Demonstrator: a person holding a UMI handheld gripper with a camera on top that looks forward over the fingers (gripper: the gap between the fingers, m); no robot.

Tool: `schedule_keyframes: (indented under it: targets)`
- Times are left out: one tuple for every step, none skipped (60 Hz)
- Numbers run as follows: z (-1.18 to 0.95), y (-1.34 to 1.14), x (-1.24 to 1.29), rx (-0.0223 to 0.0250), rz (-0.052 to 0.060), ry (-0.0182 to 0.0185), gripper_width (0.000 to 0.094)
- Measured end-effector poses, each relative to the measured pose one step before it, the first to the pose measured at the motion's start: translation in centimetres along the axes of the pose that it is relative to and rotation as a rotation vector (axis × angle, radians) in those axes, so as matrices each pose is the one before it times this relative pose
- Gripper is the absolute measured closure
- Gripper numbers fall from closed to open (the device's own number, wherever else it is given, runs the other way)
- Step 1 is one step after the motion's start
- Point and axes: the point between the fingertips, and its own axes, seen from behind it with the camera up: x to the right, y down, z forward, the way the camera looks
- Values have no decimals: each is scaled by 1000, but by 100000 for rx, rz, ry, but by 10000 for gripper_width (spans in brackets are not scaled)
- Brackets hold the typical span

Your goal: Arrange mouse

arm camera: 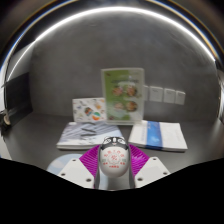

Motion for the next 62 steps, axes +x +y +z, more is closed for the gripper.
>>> schedule_keyframes:
  targets:
    - [113, -90, -1482, 1098, -753, -676, 537]
    - [-383, -232, -1609, -21, -1060, -251, 538]
    - [-170, 144, -1450, -145, -839, -319, 538]
    - [-84, 332, -1352, -479, -776, -199, 539]
    - [-83, 476, -1330, -894, -723, -211, 538]
    - [-65, 649, -1263, -1244, -847, -273, 539]
    - [-5, 756, -1206, -1463, -881, -418, 539]
    - [6, 803, -1062, -1612, -679, -492, 540]
    - [60, 832, -1012, -1809, -394, -538, 540]
    - [113, 877, -876, -1874, 58, -390, 540]
    - [139, 796, -722, -1825, 456, -168, 540]
    - [324, 958, -289, -1557, 596, -277, 540]
    - [335, 684, -561, -1354, 910, 457, 540]
    - [255, 596, -288, -1382, 415, 240, 540]
    - [220, 521, -240, -920, 187, 431, 540]
    - [249, 413, -104, -593, 145, 592, 539]
    - [223, 360, 7, -639, 154, 890, 539]
    - [217, 388, 66, -869, 82, 941, 539]
    - [211, 356, 83, -824, 137, 852, 539]
    - [197, 240, 136, -342, 370, 812, 538]
    - [221, 105, 205, 136, 485, 659, 536]
    - [239, 115, 219, 622, 434, 360, 530]
    - [140, 118, 33, 11, 417, 85, 524]
    - [204, 209, -15, -742, 195, -346, 459]
    - [91, 425, -56, -1836, 401, -611, 492]
    - [78, -206, -44, 639, 1146, -682, 481]
    - [50, -88, 27, -77, 815, -508, 468]
    - [40, 120, 10, -1023, 816, -557, 449]
    - [25, 224, 4, -1446, 444, -572, 426]
    - [32, -167, -31, 330, 545, -621, 415]
    - [53, -50, 39, 215, 112, -395, 388]
    - [44, 141, 127, -1038, -232, -21, 333]
    - [66, 83, 81, -709, -82, -56, 357]
    - [-16, -67, 134, -17, 227, 585, 287]
    - [-89, 97, 160, -578, 209, 631, 226]
    - [-193, 181, 213, -801, 248, 866, 166]
    - [-238, 142, 204, -577, 215, 863, 105]
    - [-298, 131, 149, -359, 40, 628, 44]
    - [-370, 67, 61, 101, 21, 243, 77]
    - [-391, 60, 16, 440, -209, -108, 92]
    - [-619, 131, 51, 344, -335, -772, 107]
    - [-495, 32, -99, 361, -108, -347, 111]
    - [-598, 175, -85, 295, 80, -445, 110]
    - [-546, 179, -79, -27, 284, -388, 106]
    - [-545, 213, -61, -108, 408, -347, 100]
    - [-593, 257, -23, -301, 464, -421, 97]
    - [-640, 300, -10, -375, 401, -523, 95]
    - [-660, 314, -7, -266, 342, -592, 96]
    - [-647, 278, 3, -88, 296, -689, 96]
    - [-644, 269, 15, 47, 252, -704, 95]
    - [-648, 281, 45, 132, 253, -553, 95]
    - [-531, 204, 108, -21, 332, -355, 95]
    - [-757, 284, 179, 84, 743, 156, 96]
    - [-626, 312, 320, 155, 630, 471, 95]
    - [-604, 308, 356, 232, 669, 383, 93]
    - [-603, 305, 418, 168, 508, 244, 92]
    - [-554, 312, 428, 148, 360, 74, 93]
    - [-522, 316, 432, 188, 369, 7, 93]
    - [-518, 319, 449, 147, 386, 37, 94]
    - [-489, 281, 473, 104, 406, 75, 95]
    - [-256, 75, 552, -351, 308, 34, 94]
    - [-394, 438, 531, 455, 357, -13, 94]
